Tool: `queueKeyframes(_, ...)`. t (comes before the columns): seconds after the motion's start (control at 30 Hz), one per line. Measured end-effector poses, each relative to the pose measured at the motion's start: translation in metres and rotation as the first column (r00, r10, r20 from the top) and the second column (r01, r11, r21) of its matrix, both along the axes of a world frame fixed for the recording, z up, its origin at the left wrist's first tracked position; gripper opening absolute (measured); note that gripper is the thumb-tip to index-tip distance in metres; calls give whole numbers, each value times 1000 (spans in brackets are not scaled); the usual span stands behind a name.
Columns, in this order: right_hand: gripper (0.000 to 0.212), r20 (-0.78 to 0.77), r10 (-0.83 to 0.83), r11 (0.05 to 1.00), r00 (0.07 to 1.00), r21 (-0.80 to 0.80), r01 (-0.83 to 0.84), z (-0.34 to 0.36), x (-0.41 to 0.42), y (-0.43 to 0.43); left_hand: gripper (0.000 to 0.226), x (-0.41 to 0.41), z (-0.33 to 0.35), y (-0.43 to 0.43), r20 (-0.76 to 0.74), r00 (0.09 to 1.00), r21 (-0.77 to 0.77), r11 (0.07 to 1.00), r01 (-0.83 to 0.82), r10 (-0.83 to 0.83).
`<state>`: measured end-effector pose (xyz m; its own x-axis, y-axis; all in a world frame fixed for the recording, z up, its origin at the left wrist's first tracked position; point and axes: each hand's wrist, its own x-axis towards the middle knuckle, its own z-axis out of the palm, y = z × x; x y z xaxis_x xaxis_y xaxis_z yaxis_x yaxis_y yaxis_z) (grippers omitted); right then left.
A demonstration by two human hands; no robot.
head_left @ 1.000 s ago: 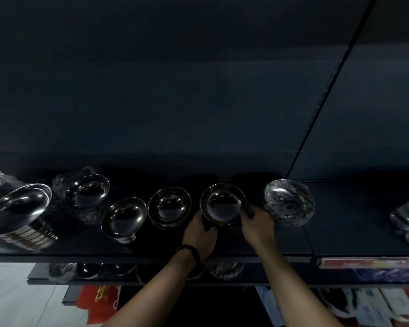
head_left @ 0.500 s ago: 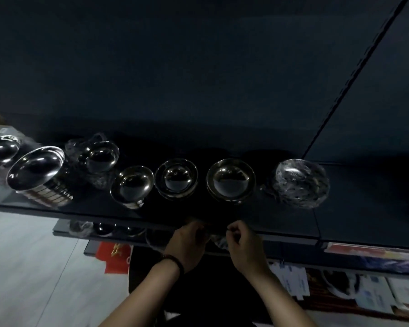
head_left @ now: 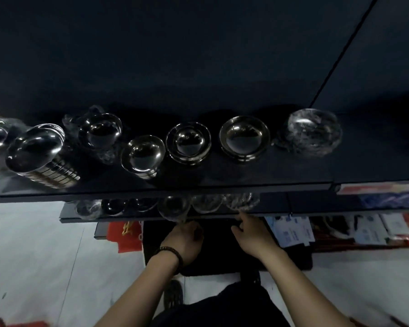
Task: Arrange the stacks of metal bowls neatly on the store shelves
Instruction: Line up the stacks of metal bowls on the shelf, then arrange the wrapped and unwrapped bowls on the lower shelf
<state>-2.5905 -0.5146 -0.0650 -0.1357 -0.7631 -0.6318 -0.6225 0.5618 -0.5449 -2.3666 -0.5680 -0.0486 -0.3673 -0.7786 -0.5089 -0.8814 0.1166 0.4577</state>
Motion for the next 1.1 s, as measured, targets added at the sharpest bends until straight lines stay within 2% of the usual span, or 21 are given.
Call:
queueKeyframes(0.23, 50, -123, -106, 994, 987, 8, 107, -20, 65, 32, 25, 74, -41, -6, -4, 989, 15, 989, 147, -147)
queueKeyframes(0.37, 52, -118, -170, 985, 978, -36, 167, -31, 91, 44, 24, 104, -51, 0, 44, 975, 25, 975, 219, -220)
queueKeyframes(0.6, 52, -93, -161, 987, 983, -16, 160, -52, 97, 65, 24, 108, -61, 13, 53, 976, -1, 977, 213, -213)
queueKeyframes(0.9, 49, -39, -125, 992, 991, -40, 123, -84, 62, 72, 21, 83, -71, 39, 38, 997, -15, 997, 72, -71)
queueKeyframes(1.1, 47, -59, -100, 993, 993, -65, 96, -113, 42, 55, 20, 59, -96, 19, -5, 999, -78, 996, 34, -35)
